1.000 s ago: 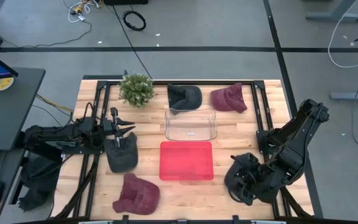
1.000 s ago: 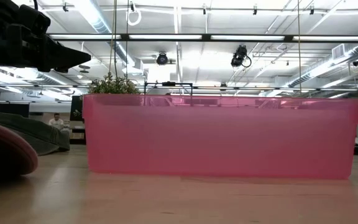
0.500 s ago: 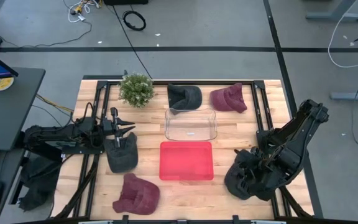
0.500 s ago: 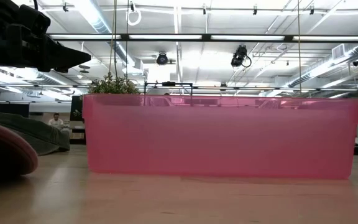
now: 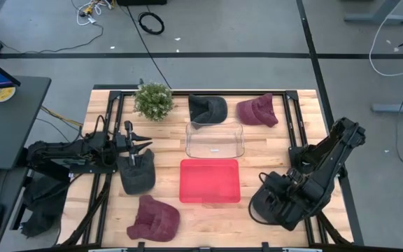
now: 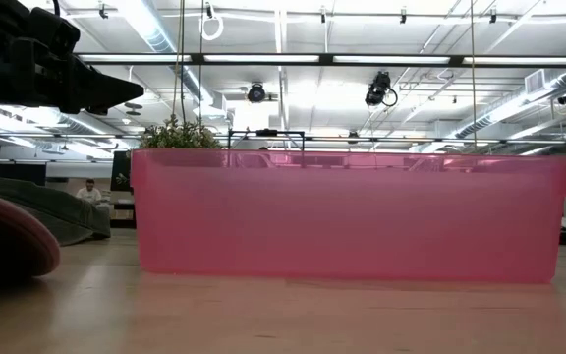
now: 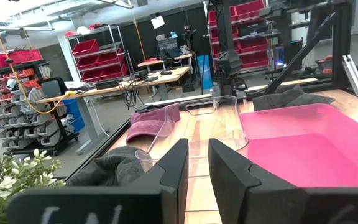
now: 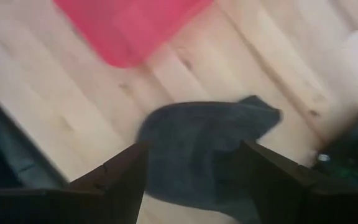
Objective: Pick & Place hat
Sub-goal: Put the bottom right black cap into the transparent bin
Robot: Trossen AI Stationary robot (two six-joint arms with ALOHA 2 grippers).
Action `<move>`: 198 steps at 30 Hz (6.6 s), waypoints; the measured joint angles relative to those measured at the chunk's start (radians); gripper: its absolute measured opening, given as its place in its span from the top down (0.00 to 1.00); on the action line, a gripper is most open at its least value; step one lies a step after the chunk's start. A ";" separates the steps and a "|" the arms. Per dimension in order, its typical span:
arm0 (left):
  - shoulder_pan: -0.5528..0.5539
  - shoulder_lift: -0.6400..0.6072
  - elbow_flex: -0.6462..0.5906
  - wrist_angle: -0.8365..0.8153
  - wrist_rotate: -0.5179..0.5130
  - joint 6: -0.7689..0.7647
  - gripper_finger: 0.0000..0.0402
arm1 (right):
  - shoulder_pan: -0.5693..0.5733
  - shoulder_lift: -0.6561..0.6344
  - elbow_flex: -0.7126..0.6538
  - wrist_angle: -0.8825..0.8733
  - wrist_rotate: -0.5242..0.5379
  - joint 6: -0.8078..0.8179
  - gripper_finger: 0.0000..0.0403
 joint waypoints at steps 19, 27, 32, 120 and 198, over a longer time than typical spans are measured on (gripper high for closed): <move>0.000 0.000 0.000 0.000 0.000 0.000 0.83 | 0.003 0.002 -0.137 0.142 -0.054 -0.076 0.37; 0.000 0.000 0.000 0.000 0.000 0.000 0.83 | 0.007 0.002 -0.144 0.126 -0.046 -0.078 0.37; 0.000 0.000 0.000 0.000 0.000 0.000 0.83 | 0.008 0.002 -0.144 0.121 -0.044 -0.044 0.37; 0.000 0.000 0.000 0.000 0.000 0.000 0.83 | 0.078 0.001 -0.524 0.544 -0.189 -0.101 0.76; 0.000 0.000 0.000 0.000 0.000 0.000 0.83 | -0.586 -0.173 -0.522 1.297 0.460 -0.663 0.99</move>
